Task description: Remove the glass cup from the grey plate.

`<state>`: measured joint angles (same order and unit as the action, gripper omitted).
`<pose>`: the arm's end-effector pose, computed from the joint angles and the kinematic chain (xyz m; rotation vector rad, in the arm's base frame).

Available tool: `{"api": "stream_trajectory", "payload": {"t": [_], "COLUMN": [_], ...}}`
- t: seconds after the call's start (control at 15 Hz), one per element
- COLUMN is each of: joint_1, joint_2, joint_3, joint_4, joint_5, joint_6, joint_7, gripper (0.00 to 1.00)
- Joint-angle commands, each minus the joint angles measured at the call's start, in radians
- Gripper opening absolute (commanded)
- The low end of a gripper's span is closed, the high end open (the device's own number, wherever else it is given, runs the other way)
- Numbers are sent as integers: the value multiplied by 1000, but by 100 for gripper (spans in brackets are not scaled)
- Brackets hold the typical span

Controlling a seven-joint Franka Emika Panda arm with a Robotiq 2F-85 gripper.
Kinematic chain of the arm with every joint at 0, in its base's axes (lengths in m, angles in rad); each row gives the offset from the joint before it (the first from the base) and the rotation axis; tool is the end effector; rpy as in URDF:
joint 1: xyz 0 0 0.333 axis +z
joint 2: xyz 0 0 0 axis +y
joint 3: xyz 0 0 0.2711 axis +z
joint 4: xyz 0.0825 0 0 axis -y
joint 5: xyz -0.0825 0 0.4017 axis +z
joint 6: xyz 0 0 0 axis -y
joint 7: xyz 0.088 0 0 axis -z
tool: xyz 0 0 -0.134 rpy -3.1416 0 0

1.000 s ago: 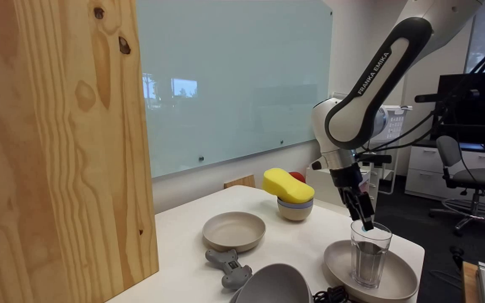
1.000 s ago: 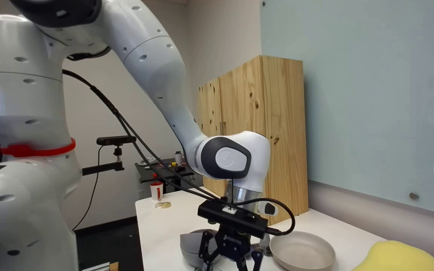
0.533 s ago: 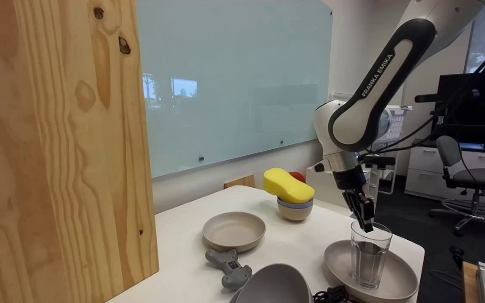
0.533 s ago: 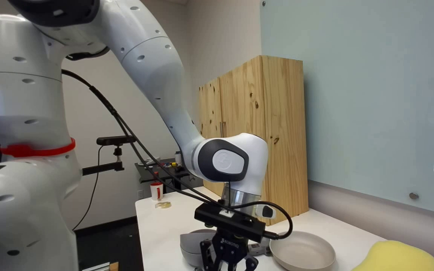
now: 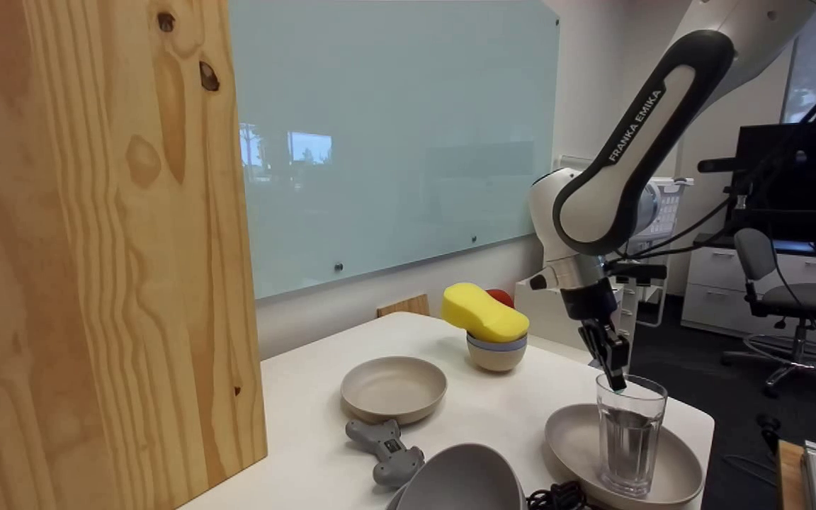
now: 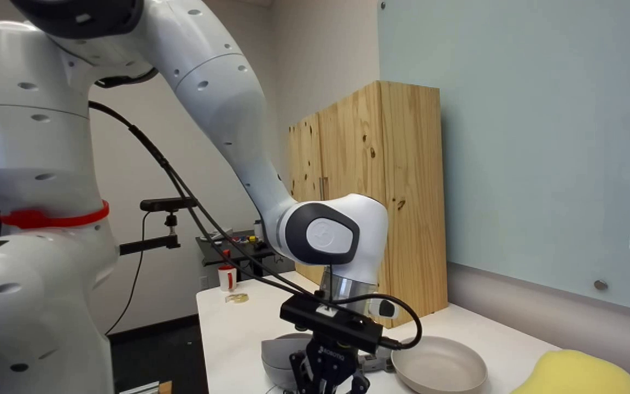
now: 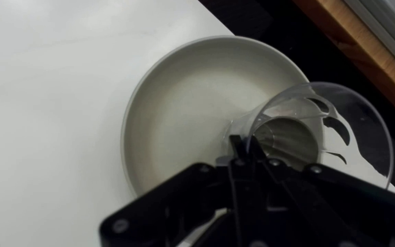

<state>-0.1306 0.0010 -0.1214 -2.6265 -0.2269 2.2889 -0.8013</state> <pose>0.3768 -0.1070 0.1397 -2.8464 -1.0845 0.5597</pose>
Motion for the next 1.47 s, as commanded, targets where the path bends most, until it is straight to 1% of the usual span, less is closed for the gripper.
{"api": "stream_trajectory", "payload": {"t": [0.0,0.4,0.73,1.13,1.4], "joint_1": [10,2,-22,-81,-101], "joint_2": [-55,-129,-172,-197,-183], "joint_3": [5,-14,-53,-131,-164], "joint_4": [16,102,135,143,165], "joint_5": [47,7,-39,-94,-113], "joint_6": [-62,-210,-276,-270,-205], "joint_7": [-30,-17,-16,-26,-31], "gripper": [1,1,1,1,1]}}
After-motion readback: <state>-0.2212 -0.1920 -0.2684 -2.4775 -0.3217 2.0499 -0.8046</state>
